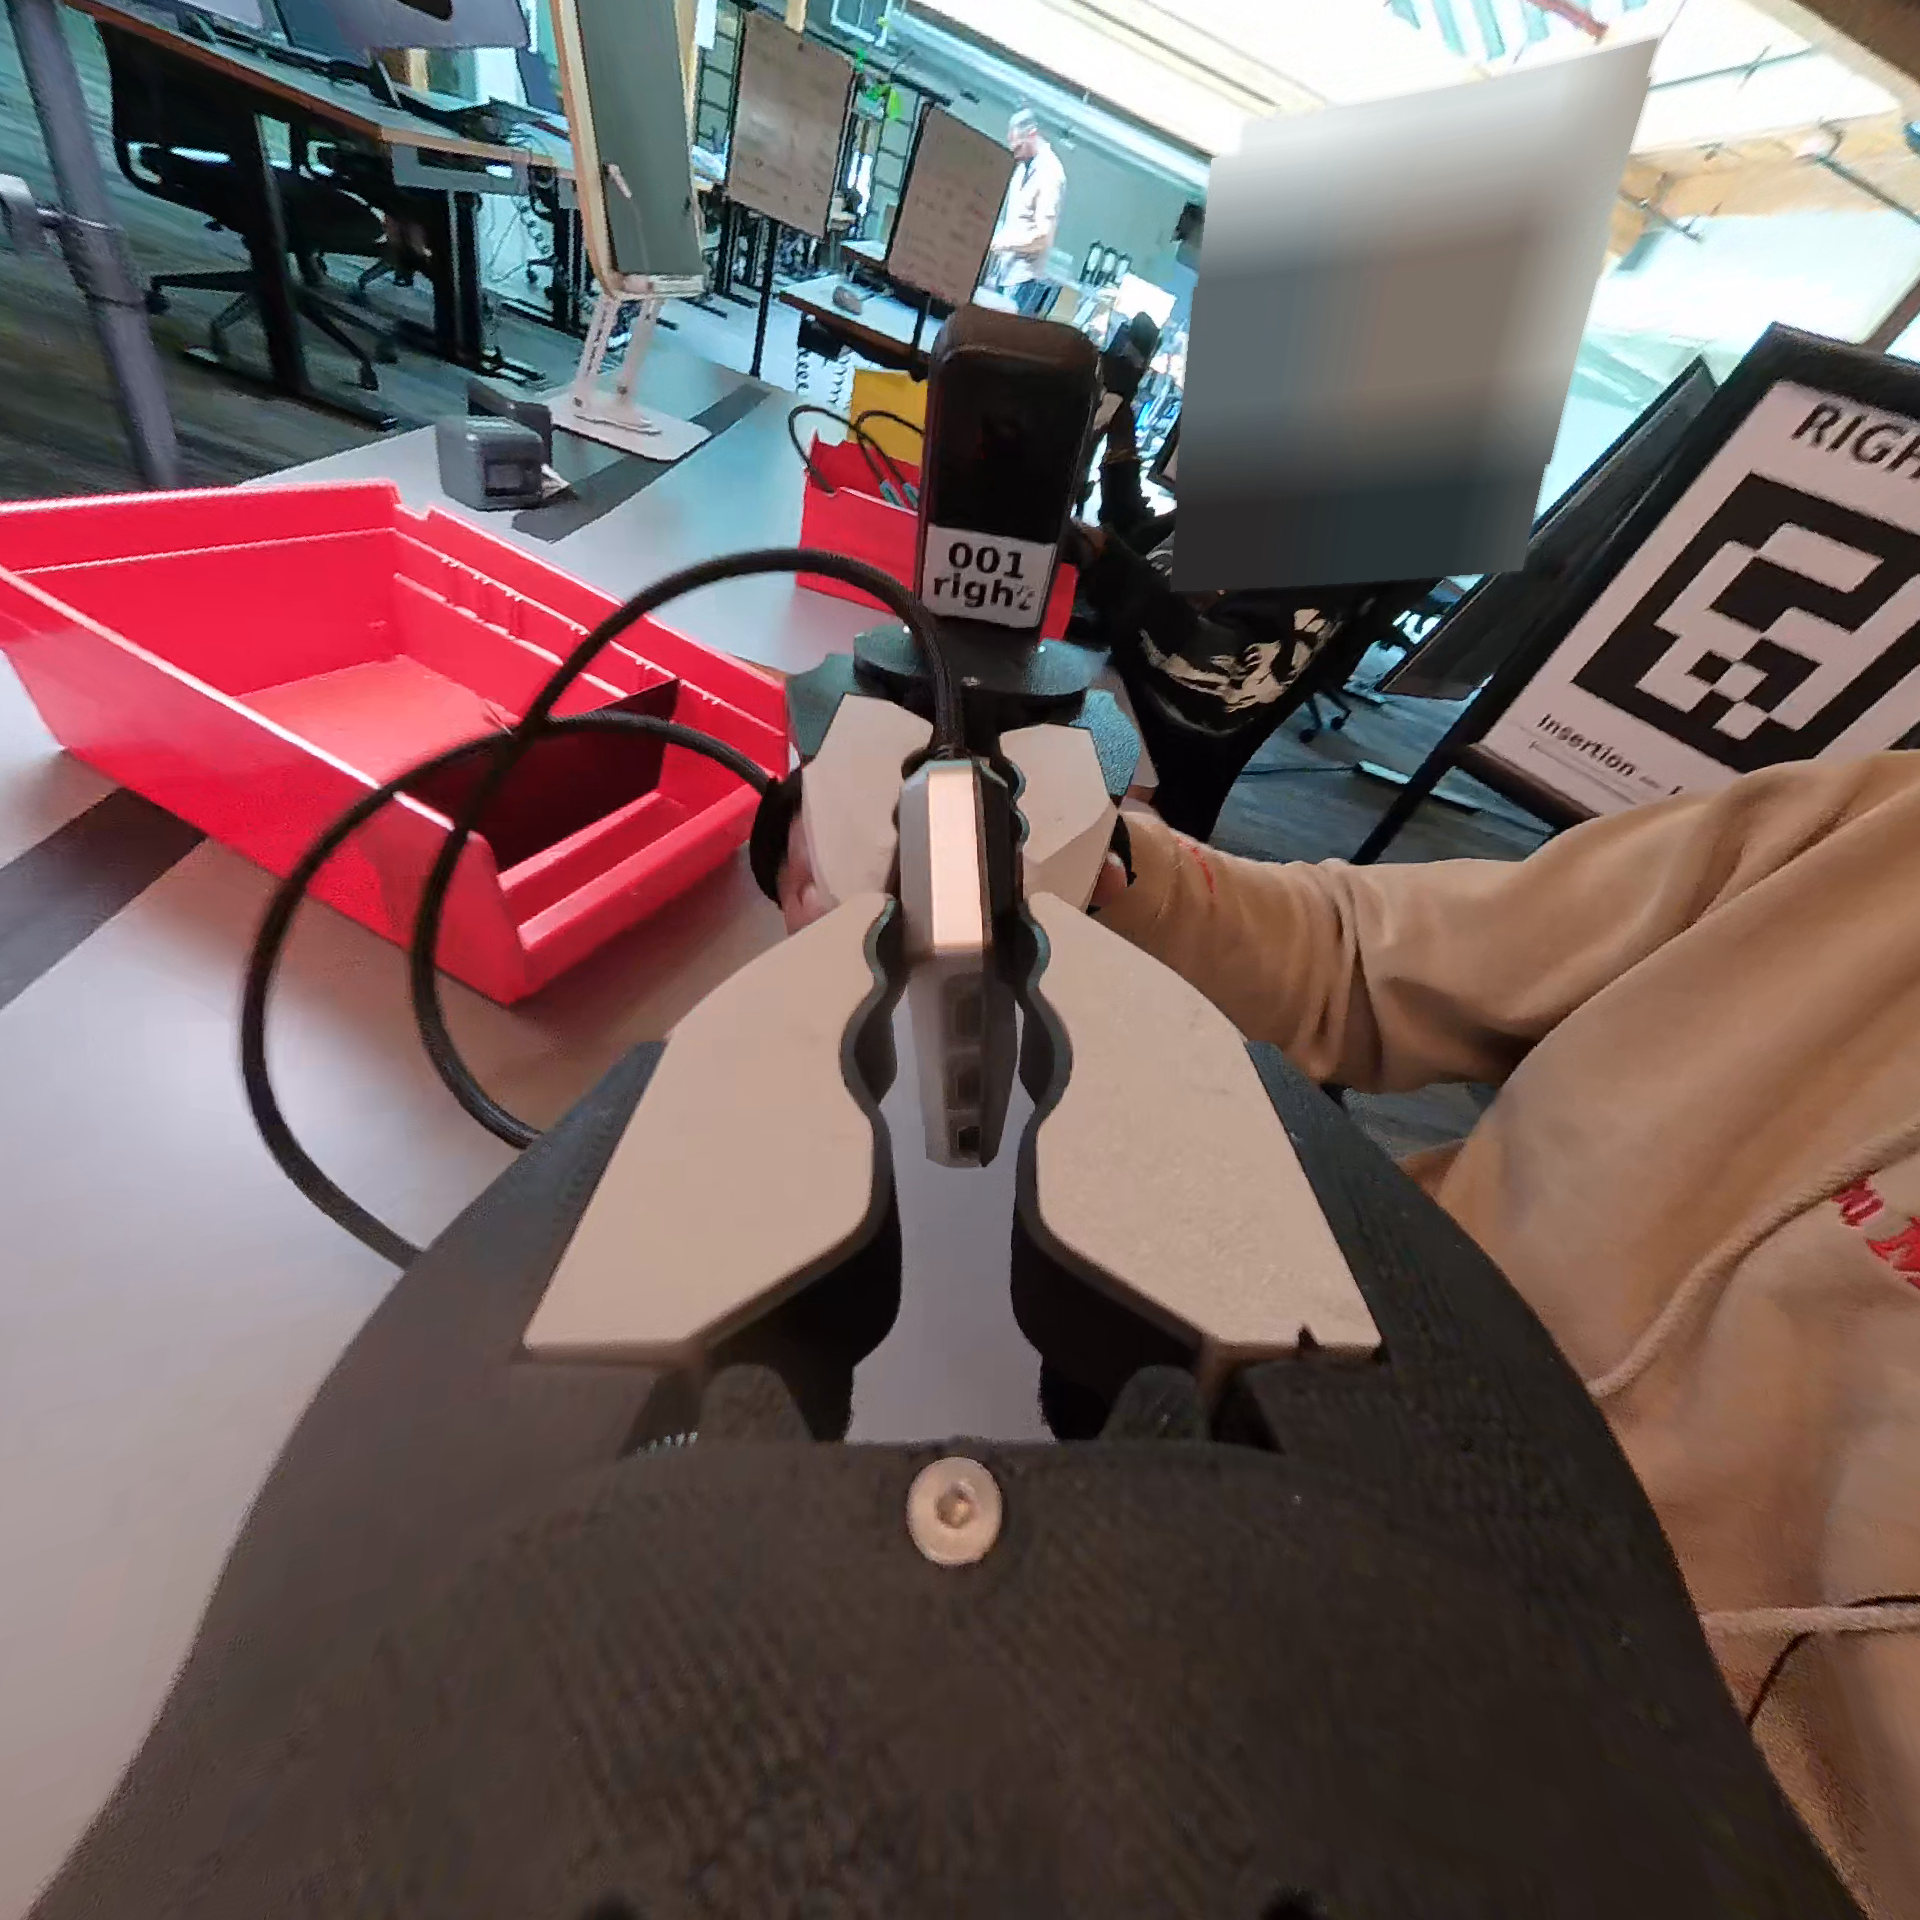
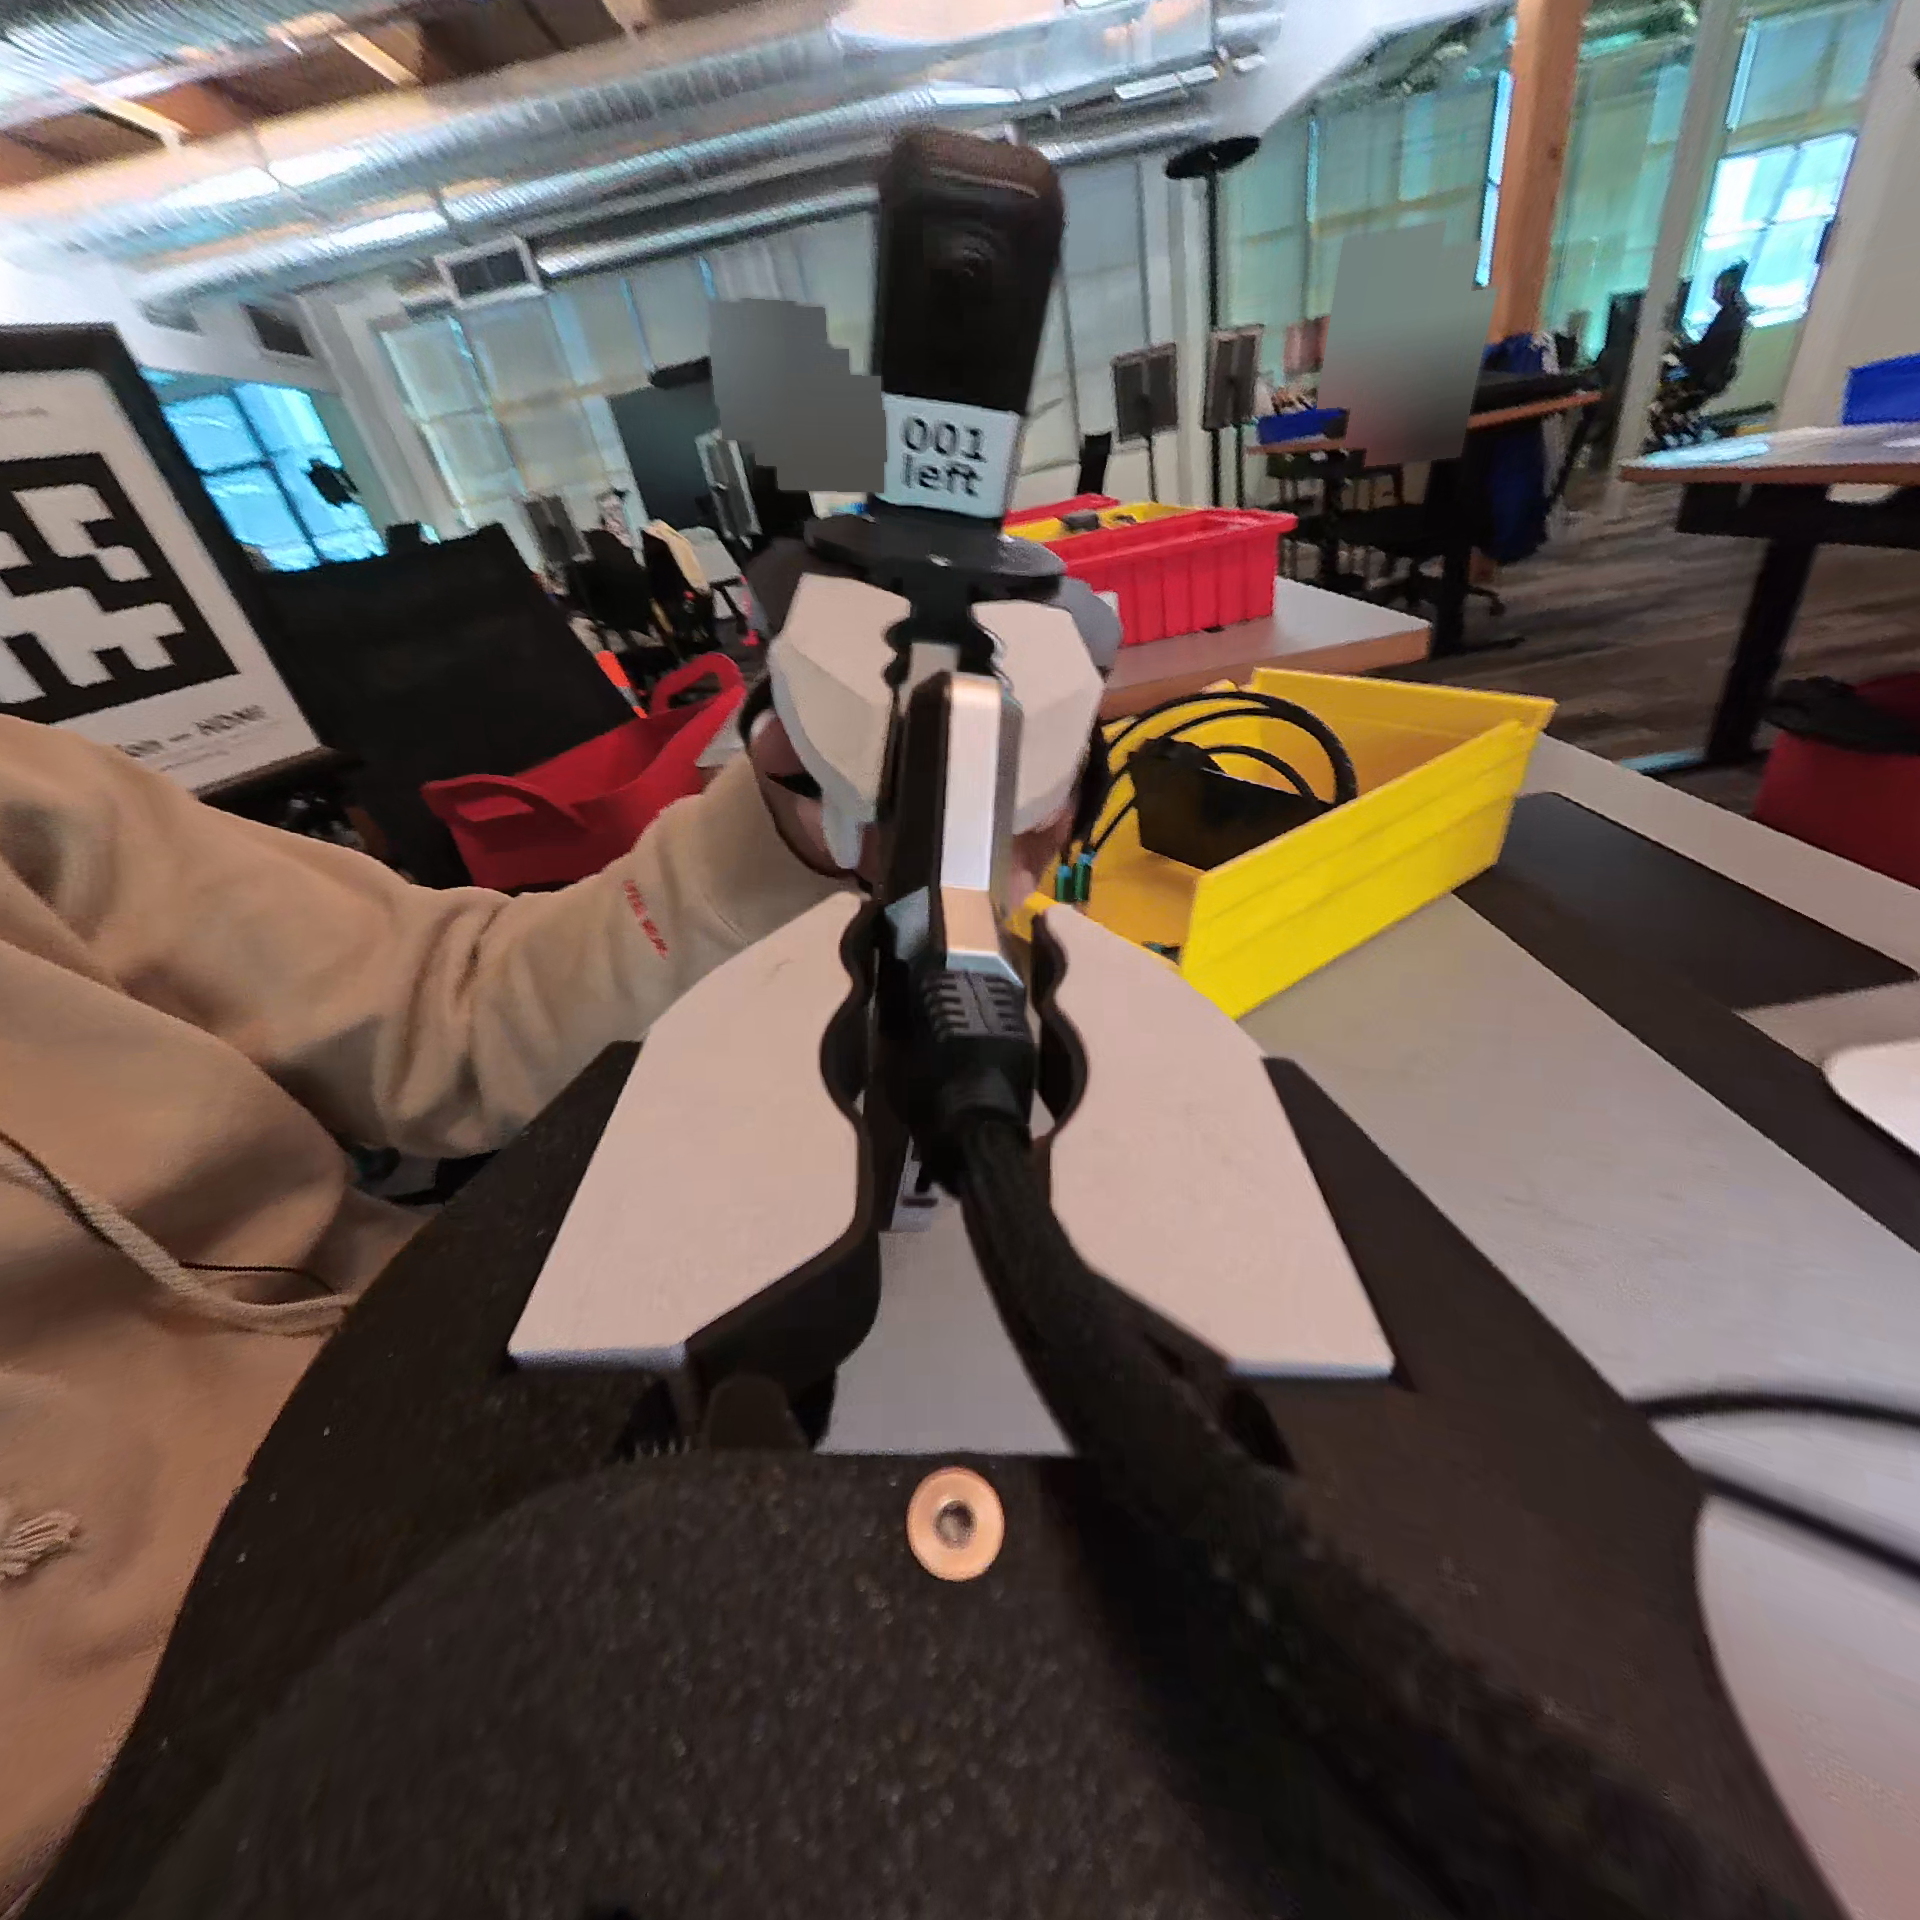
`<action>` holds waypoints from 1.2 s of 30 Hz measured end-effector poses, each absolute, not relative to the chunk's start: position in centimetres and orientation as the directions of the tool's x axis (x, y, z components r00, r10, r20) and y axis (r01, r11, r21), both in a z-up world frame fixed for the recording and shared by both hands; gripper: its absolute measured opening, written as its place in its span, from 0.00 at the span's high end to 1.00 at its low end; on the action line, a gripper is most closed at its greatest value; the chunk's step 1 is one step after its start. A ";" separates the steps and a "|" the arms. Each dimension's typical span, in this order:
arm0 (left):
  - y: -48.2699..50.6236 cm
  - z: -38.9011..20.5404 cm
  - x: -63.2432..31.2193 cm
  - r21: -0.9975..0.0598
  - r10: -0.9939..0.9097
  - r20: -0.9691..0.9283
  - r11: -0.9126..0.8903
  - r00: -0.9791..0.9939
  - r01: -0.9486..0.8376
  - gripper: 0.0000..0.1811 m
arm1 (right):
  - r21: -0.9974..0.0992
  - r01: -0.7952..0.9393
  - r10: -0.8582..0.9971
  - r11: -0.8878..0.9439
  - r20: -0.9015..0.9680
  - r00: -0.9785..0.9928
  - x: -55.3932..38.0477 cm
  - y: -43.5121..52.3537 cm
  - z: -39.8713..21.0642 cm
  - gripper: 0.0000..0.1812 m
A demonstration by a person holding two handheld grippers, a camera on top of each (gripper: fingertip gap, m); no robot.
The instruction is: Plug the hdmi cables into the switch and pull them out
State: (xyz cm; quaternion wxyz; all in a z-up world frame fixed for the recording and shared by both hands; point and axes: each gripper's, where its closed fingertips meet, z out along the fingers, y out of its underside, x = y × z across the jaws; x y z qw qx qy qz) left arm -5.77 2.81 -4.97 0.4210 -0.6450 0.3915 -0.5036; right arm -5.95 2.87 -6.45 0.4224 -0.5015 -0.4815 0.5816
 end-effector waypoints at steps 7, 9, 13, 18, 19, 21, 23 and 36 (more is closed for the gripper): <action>2.9 -5.2 -5.2 -0.938 -0.930 0.324 -0.340 0.176 -0.072 0.89 | -0.974 -0.005 0.957 -0.228 -0.223 -0.185 -5.8 2.5 -6.9 0.87; 2.8 -5.3 -5.1 -0.938 -0.931 0.321 -0.337 0.173 -0.077 0.89 | -0.975 -0.003 0.958 -0.222 -0.218 -0.187 -5.8 2.4 -7.0 0.87; 3.1 -4.9 -5.3 -0.959 -0.944 0.260 -0.278 0.206 -0.064 0.89 | -0.975 -0.012 0.960 -0.221 -0.216 -0.180 -5.8 2.6 -6.8 0.88; 4.8 -3.1 -9.0 -0.983 -0.910 0.160 -0.184 0.382 -0.026 0.83 | -0.972 -0.026 0.960 -0.234 -0.227 -0.164 -5.1 3.2 -6.5 0.88; 5.6 -3.0 -10.5 -0.986 -0.878 0.124 -0.162 0.463 -0.044 0.83 | -0.969 -0.041 0.959 -0.243 -0.233 -0.161 -4.8 3.4 -6.1 0.87; 7.6 -3.5 -14.6 -0.981 -0.759 0.022 -0.141 0.650 -0.131 0.83 | -0.965 -0.065 0.959 -0.253 -0.241 -0.149 -4.2 3.9 -5.6 0.88; 9.2 -4.4 -19.9 -0.958 -0.588 -0.106 -0.157 0.802 -0.241 0.83 | -0.961 -0.081 0.958 -0.265 -0.253 -0.137 -3.6 4.4 -5.4 0.88; 13.1 -11.0 -42.6 -0.660 -0.064 -0.522 -0.601 0.850 -0.451 0.85 | -0.944 -0.085 0.939 -0.318 -0.302 -0.164 -2.9 5.3 -5.3 0.88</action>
